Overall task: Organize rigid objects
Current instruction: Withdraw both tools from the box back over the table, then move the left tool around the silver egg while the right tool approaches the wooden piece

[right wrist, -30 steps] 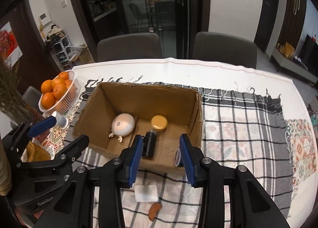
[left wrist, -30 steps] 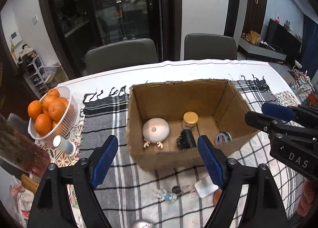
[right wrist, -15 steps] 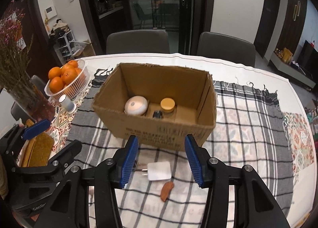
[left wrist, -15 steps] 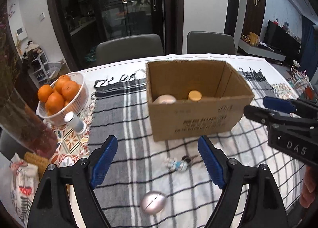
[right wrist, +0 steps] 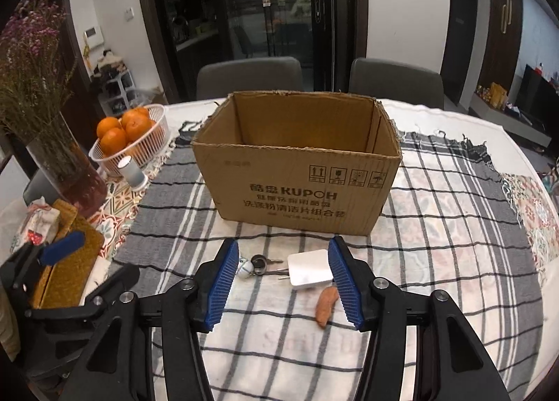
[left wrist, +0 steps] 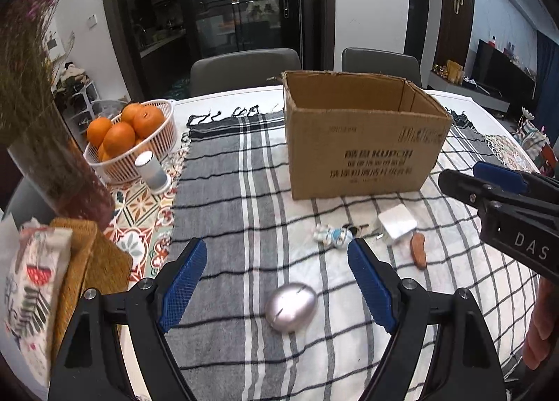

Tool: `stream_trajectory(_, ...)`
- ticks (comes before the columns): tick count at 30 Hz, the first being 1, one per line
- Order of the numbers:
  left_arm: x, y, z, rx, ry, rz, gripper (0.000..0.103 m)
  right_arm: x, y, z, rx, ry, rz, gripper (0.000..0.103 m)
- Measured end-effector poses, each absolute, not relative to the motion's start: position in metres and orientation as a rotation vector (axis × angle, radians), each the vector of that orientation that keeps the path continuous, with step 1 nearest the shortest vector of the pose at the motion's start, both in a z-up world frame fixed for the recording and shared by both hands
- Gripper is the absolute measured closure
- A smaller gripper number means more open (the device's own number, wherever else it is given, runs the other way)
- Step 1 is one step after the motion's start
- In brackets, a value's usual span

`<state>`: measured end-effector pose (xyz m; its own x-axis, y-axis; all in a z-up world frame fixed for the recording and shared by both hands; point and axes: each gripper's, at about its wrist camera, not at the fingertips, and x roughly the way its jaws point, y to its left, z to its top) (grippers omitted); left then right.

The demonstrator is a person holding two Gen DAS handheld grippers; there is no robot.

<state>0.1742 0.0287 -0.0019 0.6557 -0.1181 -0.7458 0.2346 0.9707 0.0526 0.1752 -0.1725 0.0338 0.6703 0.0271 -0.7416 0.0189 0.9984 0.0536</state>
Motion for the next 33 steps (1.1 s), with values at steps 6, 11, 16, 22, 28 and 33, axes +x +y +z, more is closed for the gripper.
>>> stream_trajectory(6, 0.151, 0.037, -0.028, 0.116, 0.833, -0.179, 0.02, 0.147, -0.165, 0.016, 0.036, 0.741, -0.014, 0.048)
stream_trajectory(11, 0.132, 0.045, -0.048, 0.07, 0.808, -0.145, 0.02, 0.131, -0.163, 0.001, 0.037, 0.691, -0.043, 0.048)
stream_trajectory(16, 0.121, 0.048, -0.06, 0.081, 0.782, -0.119, 0.02, 0.118, -0.159, -0.013, 0.013, 0.66, -0.063, 0.048)
stream_trajectory(22, 0.119, 0.042, -0.071, 0.136, 0.754, -0.138, 0.02, 0.115, -0.164, -0.036, 0.042, 0.7, -0.07, 0.048)
stream_trajectory(28, 0.125, 0.039, -0.082, 0.165, 0.74, -0.138, 0.02, 0.108, -0.167, -0.043, 0.019, 0.647, -0.162, 0.048)
stream_trajectory(33, 0.135, 0.039, -0.093, 0.168, 0.769, -0.169, 0.02, 0.105, -0.165, -0.048, -0.008, 0.627, -0.21, 0.048)
